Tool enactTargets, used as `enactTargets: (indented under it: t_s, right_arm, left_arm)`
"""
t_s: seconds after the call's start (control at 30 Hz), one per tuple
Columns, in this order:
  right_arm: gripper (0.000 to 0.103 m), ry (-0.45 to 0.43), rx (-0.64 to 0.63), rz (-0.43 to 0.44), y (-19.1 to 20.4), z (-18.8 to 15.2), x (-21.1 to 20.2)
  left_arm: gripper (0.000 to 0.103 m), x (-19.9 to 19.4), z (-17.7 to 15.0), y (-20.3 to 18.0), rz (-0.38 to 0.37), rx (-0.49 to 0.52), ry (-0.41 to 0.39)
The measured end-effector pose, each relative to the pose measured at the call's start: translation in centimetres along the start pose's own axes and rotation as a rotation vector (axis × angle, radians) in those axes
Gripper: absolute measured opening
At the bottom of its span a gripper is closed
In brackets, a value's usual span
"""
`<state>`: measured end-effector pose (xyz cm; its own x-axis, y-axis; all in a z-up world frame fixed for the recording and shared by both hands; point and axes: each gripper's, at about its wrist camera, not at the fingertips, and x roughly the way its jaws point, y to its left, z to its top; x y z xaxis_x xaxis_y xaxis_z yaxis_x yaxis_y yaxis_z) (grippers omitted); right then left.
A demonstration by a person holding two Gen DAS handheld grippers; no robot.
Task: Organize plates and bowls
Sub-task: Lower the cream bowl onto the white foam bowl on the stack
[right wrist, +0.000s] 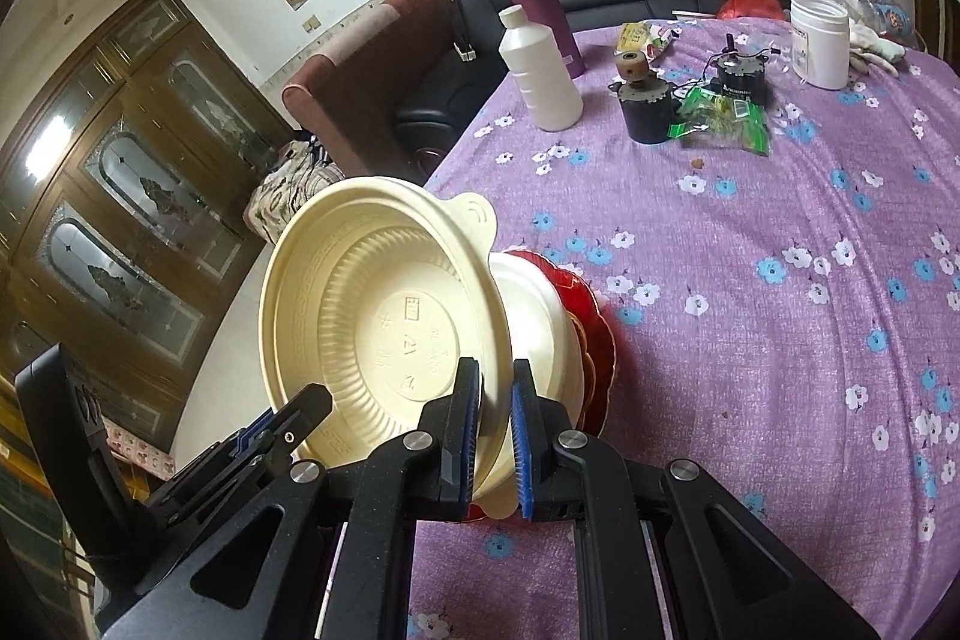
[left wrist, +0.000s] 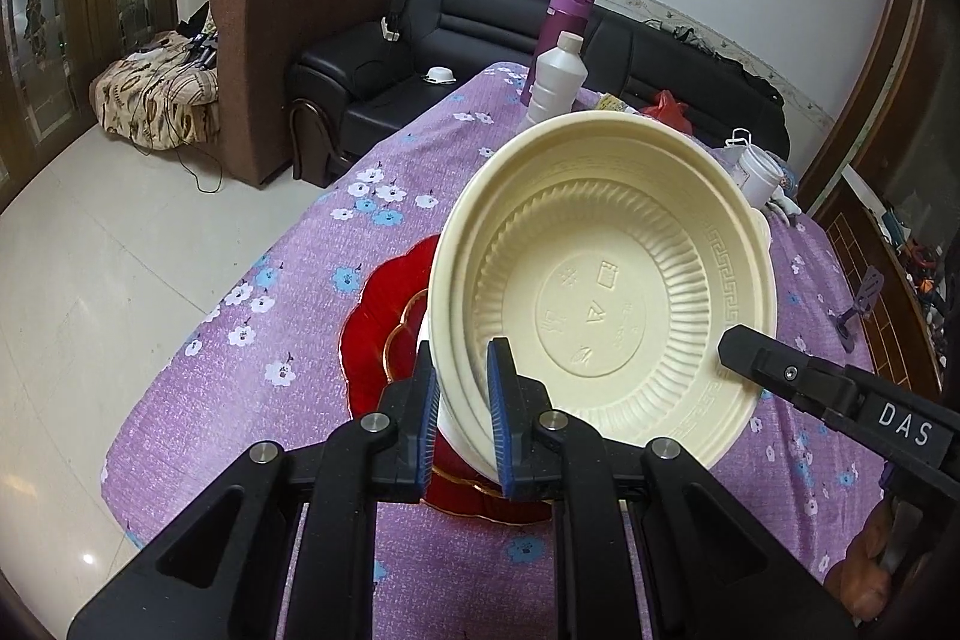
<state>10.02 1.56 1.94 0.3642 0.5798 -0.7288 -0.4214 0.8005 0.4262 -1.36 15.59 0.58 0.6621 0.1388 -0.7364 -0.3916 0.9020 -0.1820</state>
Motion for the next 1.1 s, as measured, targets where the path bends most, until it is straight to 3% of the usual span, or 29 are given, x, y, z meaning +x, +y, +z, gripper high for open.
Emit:
enactTargets:
  t_s: [1.1]
  right_arm:
    - [0.01, 0.034, 0.006, -0.023, -0.2, 0.3, 1.7]
  left_arm:
    - [0.014, 1.7, -0.1, 0.1, 0.014, 0.0, 0.035]
